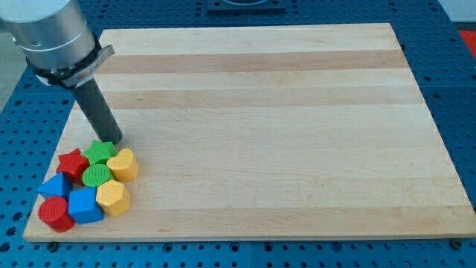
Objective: Push the red star blue trianglered circle to left side
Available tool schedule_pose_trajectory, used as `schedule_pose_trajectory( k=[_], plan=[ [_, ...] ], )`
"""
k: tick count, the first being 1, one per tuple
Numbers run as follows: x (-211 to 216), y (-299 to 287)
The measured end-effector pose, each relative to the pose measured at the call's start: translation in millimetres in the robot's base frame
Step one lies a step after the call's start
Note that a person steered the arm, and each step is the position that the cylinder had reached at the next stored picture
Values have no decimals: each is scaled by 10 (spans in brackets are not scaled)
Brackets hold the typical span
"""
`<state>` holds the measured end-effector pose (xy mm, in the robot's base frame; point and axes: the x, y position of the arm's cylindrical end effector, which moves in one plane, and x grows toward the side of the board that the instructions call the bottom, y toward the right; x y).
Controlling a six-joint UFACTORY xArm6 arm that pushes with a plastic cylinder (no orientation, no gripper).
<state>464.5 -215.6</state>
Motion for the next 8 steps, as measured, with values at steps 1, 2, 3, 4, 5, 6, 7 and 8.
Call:
schedule_pose_trajectory(
  k=[1, 2, 3, 4, 5, 6, 7, 8],
  plan=[
    [-399, 0],
    [-747, 200],
    [-798, 964],
    [-501, 1804],
    [134, 2410],
    [853, 2447],
    [1513, 2396],
    [1546, 2297]
  ],
)
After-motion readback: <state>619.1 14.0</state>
